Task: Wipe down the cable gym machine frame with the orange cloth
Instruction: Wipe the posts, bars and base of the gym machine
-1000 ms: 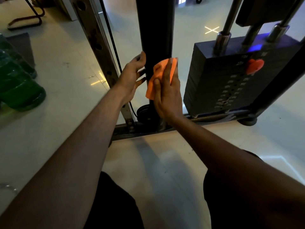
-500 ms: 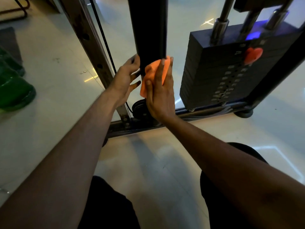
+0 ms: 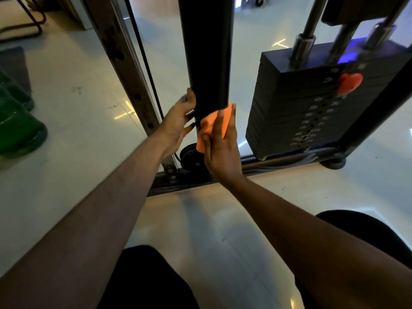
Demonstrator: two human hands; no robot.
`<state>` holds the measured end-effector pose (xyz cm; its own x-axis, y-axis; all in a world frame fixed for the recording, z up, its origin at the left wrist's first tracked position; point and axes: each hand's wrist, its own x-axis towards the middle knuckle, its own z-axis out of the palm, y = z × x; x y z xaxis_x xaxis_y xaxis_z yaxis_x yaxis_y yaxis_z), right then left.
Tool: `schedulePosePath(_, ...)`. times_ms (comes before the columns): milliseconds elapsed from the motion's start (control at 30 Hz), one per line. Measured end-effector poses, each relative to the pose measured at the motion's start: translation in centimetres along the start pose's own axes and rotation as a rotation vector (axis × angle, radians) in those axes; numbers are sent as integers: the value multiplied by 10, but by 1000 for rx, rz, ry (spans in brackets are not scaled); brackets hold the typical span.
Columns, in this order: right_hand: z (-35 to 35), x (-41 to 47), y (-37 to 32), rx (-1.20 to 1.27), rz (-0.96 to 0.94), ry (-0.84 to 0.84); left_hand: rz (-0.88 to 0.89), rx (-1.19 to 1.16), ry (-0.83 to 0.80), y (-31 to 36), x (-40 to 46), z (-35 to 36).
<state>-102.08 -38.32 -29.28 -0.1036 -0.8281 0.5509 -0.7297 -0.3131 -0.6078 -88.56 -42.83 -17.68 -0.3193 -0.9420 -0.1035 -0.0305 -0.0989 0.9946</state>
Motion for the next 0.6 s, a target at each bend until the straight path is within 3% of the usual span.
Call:
schedulePosePath(167,29,-42,39,-20,26,-51,-48,59,-1,-46,2,-1)
schedulePosePath(333,46,-27,12,129,200,158,9,117,28,-81,11,-2)
schedulePosePath(400,48,-22,11,112,184,199,41,156,27,-86,12,-3)
schedulePosePath(500,58,-49,42,10,48,100,88,202,57,-97,13,-4)
schedulePosePath(600,67,-87,84,-63,44,-65,100,213,70,-112,15,-1)
